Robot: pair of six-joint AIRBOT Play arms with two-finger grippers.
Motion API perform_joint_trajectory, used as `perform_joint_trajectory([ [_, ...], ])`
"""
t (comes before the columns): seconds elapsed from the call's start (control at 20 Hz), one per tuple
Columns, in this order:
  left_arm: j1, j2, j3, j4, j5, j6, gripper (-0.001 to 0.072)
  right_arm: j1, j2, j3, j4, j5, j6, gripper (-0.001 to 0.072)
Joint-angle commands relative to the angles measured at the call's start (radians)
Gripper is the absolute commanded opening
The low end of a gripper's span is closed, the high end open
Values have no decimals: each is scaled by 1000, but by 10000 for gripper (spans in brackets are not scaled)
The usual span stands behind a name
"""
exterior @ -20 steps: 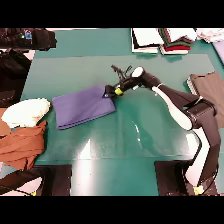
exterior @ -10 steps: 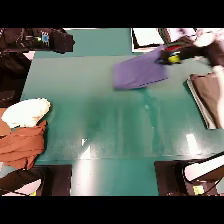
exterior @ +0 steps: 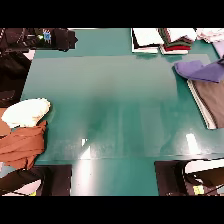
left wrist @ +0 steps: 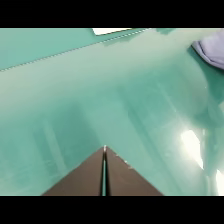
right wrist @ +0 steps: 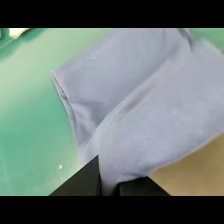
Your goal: Fold the shirts.
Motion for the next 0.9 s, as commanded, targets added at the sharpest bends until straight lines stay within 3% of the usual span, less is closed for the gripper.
perform_joint_trajectory([
  [0.0,0,0,0,0,2,-12,21,-45,4,61,47,-26,3,22],
  [0.4,0,0,0,1,-8,-11,21,-52,17,282,32,122,3,22],
  [0.55,0,0,0,1,-29,-7,22,-98,82,169,9,151,-3,22],
  [0.85,0,0,0,1,-34,6,22,-233,276,-191,-283,190,-20,23],
])
